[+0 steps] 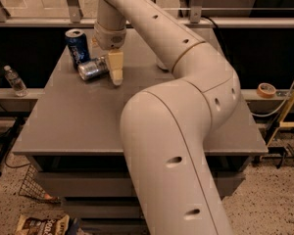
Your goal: Move redbull can near pepsi can
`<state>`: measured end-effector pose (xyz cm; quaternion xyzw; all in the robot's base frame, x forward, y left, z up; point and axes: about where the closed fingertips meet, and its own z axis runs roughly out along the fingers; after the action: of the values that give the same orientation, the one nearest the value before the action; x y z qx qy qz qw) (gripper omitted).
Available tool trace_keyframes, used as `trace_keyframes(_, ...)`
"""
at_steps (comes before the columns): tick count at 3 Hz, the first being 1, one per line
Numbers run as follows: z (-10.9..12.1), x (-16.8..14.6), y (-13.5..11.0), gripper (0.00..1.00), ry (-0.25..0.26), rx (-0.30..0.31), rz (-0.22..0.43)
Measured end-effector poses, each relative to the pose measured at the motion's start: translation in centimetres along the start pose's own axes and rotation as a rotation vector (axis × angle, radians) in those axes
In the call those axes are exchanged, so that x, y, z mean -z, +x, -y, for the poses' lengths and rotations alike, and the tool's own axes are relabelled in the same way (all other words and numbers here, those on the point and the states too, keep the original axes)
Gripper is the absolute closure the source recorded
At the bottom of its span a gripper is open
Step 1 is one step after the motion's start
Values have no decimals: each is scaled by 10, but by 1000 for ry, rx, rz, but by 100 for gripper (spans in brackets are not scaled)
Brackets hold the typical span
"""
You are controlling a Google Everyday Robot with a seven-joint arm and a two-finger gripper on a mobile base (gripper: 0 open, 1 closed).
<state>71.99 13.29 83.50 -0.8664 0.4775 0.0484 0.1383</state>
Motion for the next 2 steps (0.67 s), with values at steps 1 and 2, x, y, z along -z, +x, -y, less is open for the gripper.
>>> trace_keyframes(1,0,0,0,0,0,0,0)
trace_keyframes(2,4,14,4,0,46,-6,-30)
